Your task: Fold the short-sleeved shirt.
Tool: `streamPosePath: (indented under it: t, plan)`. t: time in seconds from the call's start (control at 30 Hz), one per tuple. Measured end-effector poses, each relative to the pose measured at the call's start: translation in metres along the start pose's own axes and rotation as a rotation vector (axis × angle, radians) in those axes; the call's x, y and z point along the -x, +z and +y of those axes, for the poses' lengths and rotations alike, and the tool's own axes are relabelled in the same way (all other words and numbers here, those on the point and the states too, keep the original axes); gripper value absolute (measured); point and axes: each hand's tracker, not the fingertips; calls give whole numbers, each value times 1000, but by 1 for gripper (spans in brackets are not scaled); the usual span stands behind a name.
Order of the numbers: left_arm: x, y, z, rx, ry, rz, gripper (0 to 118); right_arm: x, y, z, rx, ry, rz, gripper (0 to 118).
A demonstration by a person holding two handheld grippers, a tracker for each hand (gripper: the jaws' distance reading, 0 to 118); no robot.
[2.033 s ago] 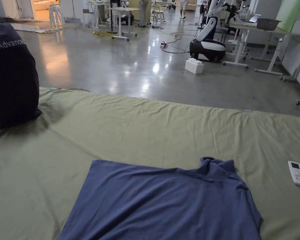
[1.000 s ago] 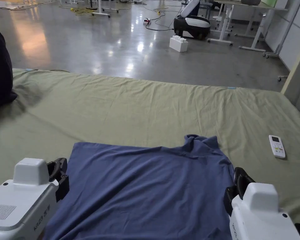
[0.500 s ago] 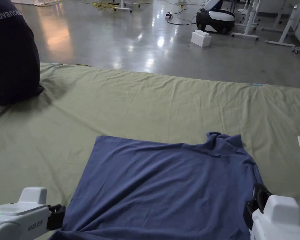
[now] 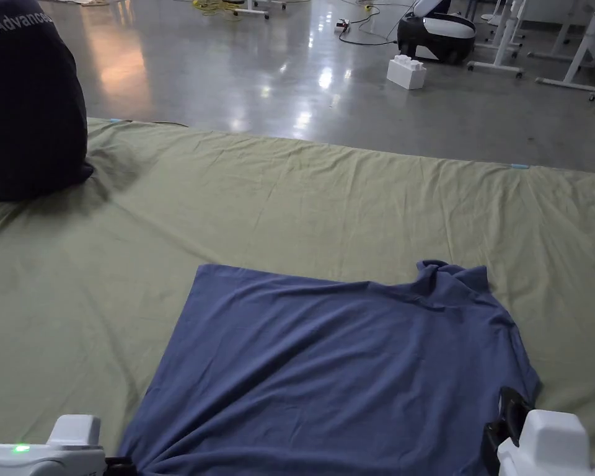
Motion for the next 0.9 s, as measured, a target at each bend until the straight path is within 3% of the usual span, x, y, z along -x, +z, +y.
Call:
streamPosePath:
  t: [0.07,0.2,0.53,0.73,0.77,0.9]
  plan:
    - [-6,0,-1,-8,-35,22,54,0,-1,-1,9,-8,7,0]
    - [-22,2,-4,-11,-83,-1,11,0,0,-5,29,-29,14,0]
    - [-12,25,-2,-92,-106,-32,8,-19,5,-12,93,-42,-4,0]
    - [-12,45,0,-151,-145,-35,8,-50,2,-13,272,-55,-10,2]
    - [-13,45,1,-149,-152,-31,8,-55,1,-16,329,-59,2,6]
    - [-13,38,1,-137,-123,-37,8,-72,0,-31,462,-66,-17,73]
